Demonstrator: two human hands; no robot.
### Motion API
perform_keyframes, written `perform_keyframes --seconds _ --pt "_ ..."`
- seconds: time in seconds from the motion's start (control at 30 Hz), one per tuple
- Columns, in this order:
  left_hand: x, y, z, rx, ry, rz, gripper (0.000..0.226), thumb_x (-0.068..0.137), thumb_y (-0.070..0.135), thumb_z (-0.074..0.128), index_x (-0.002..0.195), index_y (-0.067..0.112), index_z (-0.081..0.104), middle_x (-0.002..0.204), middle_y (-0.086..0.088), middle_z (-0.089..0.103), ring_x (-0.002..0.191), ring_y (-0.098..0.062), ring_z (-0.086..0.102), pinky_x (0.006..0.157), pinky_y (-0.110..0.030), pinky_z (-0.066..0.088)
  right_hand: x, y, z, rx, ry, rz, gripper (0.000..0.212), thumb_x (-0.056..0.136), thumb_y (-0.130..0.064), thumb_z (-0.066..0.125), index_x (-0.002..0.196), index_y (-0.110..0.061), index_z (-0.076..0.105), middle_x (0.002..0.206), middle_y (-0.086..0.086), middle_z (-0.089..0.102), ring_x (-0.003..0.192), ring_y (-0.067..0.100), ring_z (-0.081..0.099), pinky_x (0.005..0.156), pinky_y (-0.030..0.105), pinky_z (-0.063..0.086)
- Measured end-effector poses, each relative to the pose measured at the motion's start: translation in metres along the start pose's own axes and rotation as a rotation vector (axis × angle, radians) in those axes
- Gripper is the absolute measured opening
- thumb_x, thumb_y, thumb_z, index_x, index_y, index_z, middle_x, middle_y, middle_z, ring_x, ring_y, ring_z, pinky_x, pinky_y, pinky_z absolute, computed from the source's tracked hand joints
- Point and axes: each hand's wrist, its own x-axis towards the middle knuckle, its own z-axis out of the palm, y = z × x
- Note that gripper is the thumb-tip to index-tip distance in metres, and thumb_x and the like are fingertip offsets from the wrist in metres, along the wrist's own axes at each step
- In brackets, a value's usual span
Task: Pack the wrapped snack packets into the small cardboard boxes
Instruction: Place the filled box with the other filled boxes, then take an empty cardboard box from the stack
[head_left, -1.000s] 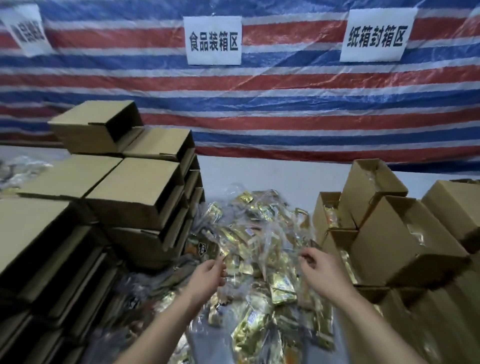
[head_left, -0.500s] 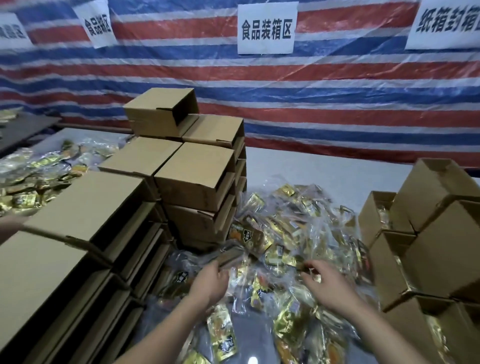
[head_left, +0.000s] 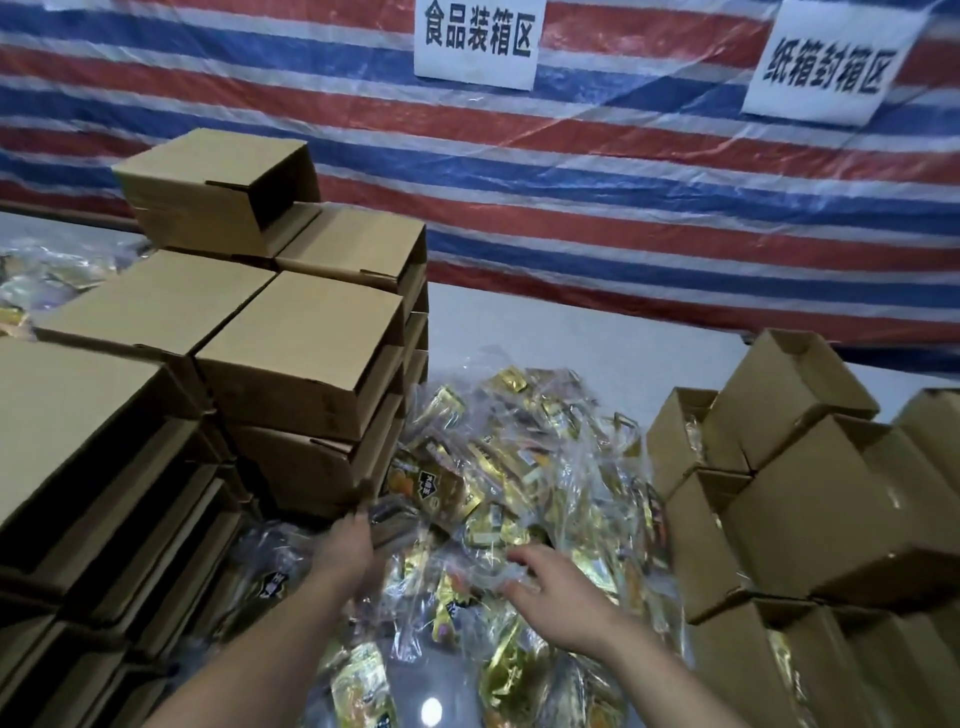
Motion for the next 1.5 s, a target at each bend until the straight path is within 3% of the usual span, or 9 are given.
perform_keyframes --seconds 0.23,0.53,0.7,0.83,0.9,1.13,1.3,1.43,1.5 --pt "0.005 0.011 0.005 0.228 0.162 0.004 0.041 0.094 0.024 0.057 0.133 0.021 0.044 0.111 0.0 0.066 0.1 -0.019 0.066 0.08 -0.031 0.052 0.007 0.003 0.0 0.03 -0.025 0.021 0.046 0.1 -0.042 0.049 0.141 -0.024 0.047 0.14 -0.005 0.05 0.11 0.006 0.049 0.089 0.021 0.039" --pt "0.008 0.012 0.028 0.433 0.153 0.073 0.051 0.093 0.035 0.056 0.141 0.027 0.043 0.138 -0.005 0.047 0.124 -0.022 0.045 0.1 -0.034 0.039 0.005 0.006 0.001 0.121 -0.057 0.061 0.043 0.102 -0.036 0.049 0.142 -0.02 0.049 0.13 -0.002 0.055 0.101 0.008 0.06 0.082 0.023 0.05" --pt "-0.005 0.008 0.013 0.259 0.139 0.138 0.046 0.094 0.023 0.052 0.14 0.025 0.046 0.132 0.004 0.058 0.116 -0.015 0.058 0.095 -0.03 0.044 -0.002 0.016 0.0 0.241 -0.049 0.097 0.042 0.102 -0.036 0.05 0.141 -0.022 0.048 0.099 -0.017 0.052 0.05 -0.01 0.047 0.048 0.007 0.034" --pt "-0.033 0.009 -0.007 0.02 0.192 0.157 0.035 0.094 0.021 0.054 0.128 0.027 0.055 0.111 0.008 0.067 0.09 -0.01 0.064 0.075 -0.023 0.048 -0.004 0.011 -0.003 0.259 -0.016 0.089 0.038 0.101 -0.035 0.051 0.137 -0.022 0.053 0.097 -0.017 0.059 0.066 -0.006 0.057 0.057 0.015 0.046" --pt "-0.053 0.014 -0.018 -0.138 0.226 0.201 0.039 0.092 0.016 0.056 0.129 0.029 0.058 0.102 0.011 0.067 0.078 -0.005 0.059 0.067 -0.017 0.045 -0.004 0.004 -0.002 0.294 0.017 0.079 0.043 0.099 -0.037 0.054 0.14 -0.023 0.051 0.113 -0.014 0.061 0.093 0.007 0.066 0.079 0.025 0.056" --pt "-0.106 0.051 -0.042 -0.387 0.212 0.383 0.046 0.087 0.015 0.061 0.13 0.032 0.06 0.112 0.01 0.07 0.097 -0.009 0.066 0.088 -0.028 0.054 -0.003 -0.027 0.004 0.398 0.078 -0.027 0.087 0.084 -0.063 0.064 0.155 -0.034 0.024 0.158 -0.005 0.034 0.141 0.017 0.037 0.114 0.038 0.034" --pt "-0.111 0.056 0.0 -0.118 0.078 0.29 0.025 0.096 0.035 0.052 0.118 0.026 0.061 0.103 0.0 0.071 0.089 -0.018 0.067 0.075 -0.029 0.053 -0.008 -0.026 0.02 0.337 0.082 0.026 0.065 0.095 -0.038 0.061 0.151 -0.022 0.033 0.149 0.002 0.044 0.125 0.016 0.051 0.102 0.032 0.044" --pt "-0.11 0.041 0.035 -0.08 -0.064 0.156 0.03 0.096 0.038 0.05 0.121 0.022 0.055 0.114 -0.004 0.068 0.102 -0.024 0.066 0.087 -0.032 0.052 -0.016 -0.02 0.028 0.285 0.047 0.055 0.055 0.098 -0.038 0.056 0.146 -0.019 0.04 0.125 -0.008 0.054 0.1 0.006 0.054 0.073 0.018 0.045" --pt "-0.108 0.036 0.044 -0.166 -0.089 0.1 0.032 0.096 0.035 0.051 0.124 0.02 0.054 0.117 -0.004 0.066 0.106 -0.023 0.064 0.092 -0.032 0.051 -0.017 -0.021 0.028 0.271 0.04 0.058 0.057 0.098 -0.044 0.056 0.146 -0.019 0.04 0.132 -0.004 0.052 0.107 0.008 0.052 0.078 0.019 0.043"
